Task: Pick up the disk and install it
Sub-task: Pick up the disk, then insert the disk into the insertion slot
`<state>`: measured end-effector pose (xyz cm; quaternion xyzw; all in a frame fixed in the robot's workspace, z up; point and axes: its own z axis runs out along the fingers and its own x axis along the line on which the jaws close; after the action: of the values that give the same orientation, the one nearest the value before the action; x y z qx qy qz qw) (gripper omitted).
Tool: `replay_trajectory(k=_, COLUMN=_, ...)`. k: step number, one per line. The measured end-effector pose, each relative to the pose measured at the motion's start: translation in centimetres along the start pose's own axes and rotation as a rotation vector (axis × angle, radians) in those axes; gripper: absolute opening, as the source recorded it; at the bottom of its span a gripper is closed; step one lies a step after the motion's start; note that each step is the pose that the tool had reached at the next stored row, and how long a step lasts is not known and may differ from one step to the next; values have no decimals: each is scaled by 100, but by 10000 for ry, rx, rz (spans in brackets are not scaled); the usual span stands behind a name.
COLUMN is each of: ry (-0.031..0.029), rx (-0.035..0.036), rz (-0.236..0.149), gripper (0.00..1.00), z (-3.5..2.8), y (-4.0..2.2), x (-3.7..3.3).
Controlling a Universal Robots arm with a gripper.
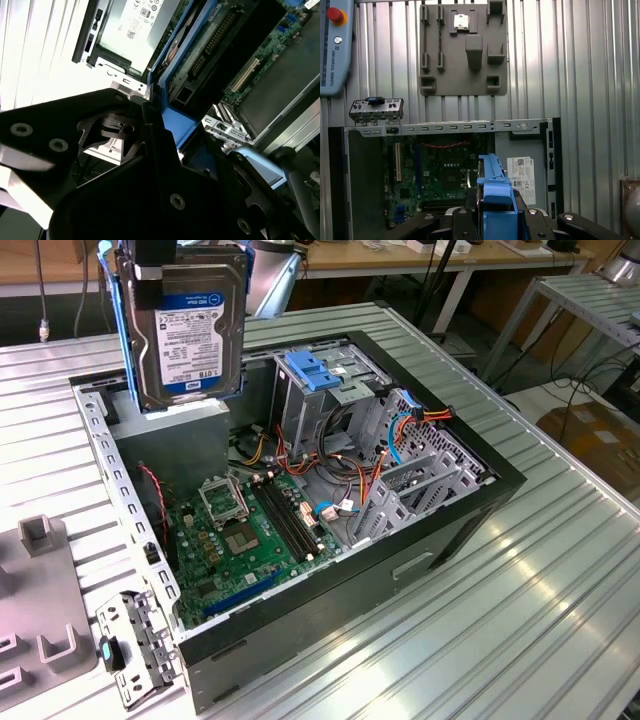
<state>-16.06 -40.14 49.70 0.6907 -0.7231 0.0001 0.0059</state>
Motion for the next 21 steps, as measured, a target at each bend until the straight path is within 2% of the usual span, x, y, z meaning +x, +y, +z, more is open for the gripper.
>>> replay_trajectory(k=6, ry=-2, rx=1, rz=0, gripper=37, z=4, y=-58, x=64)
replay_trajectory(k=10, ry=-1, rx=0, rz=0, gripper=37, z=6, y=-108, x=70)
replay_trajectory(k=21, ry=0, rx=-1, rz=0, gripper=37, z=6, y=-127, x=69)
